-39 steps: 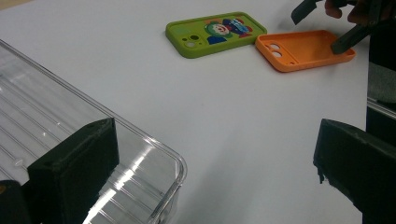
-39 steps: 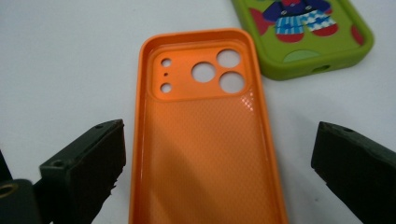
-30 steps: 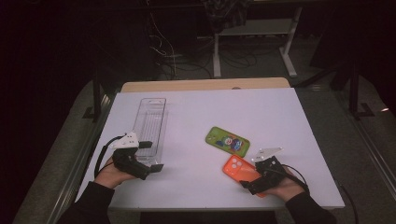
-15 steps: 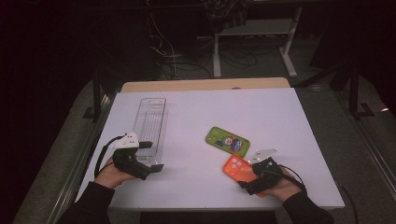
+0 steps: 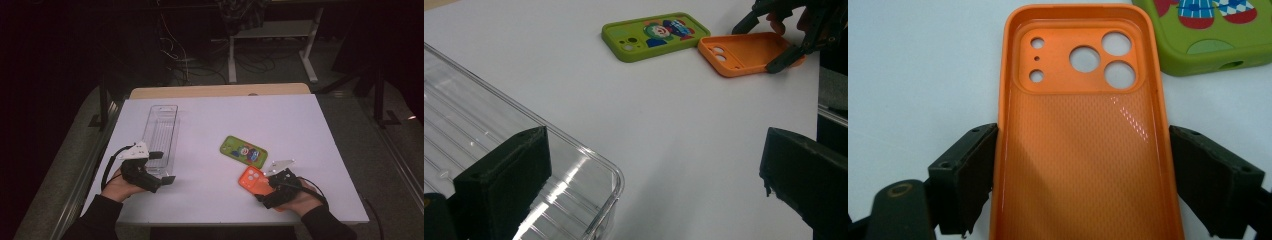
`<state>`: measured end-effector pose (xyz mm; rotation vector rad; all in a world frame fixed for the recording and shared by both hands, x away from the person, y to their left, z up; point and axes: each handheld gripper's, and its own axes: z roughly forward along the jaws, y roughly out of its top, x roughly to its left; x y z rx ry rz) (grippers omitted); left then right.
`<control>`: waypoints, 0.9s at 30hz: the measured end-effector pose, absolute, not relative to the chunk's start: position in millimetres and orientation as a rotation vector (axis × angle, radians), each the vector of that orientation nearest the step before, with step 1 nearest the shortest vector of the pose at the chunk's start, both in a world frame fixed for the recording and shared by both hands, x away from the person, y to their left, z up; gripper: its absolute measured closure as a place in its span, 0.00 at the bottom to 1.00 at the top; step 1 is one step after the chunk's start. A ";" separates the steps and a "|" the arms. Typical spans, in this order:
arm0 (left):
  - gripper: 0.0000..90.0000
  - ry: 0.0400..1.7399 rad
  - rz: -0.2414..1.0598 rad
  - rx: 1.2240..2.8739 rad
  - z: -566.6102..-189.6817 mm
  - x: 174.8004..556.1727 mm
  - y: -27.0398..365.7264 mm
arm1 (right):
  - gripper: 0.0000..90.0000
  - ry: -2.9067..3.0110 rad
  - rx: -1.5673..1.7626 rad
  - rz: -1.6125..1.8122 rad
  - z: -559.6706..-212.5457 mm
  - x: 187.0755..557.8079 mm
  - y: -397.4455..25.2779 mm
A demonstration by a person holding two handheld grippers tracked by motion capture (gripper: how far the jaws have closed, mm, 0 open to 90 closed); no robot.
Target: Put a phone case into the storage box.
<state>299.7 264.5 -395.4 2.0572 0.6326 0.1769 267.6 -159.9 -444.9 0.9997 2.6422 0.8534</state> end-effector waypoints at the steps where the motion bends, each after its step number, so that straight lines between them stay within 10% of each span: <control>1: 0.00 0.625 0.185 2.061 -395.4 300.4 264.8 | 0.17 2.644 0.997 0.846 -444.5 267.9 -159.9; 27: 0.00 0.575 0.184 2.061 -380.2 309.5 252.4 | 0.17 2.684 0.944 0.981 -398.7 296.5 -170.3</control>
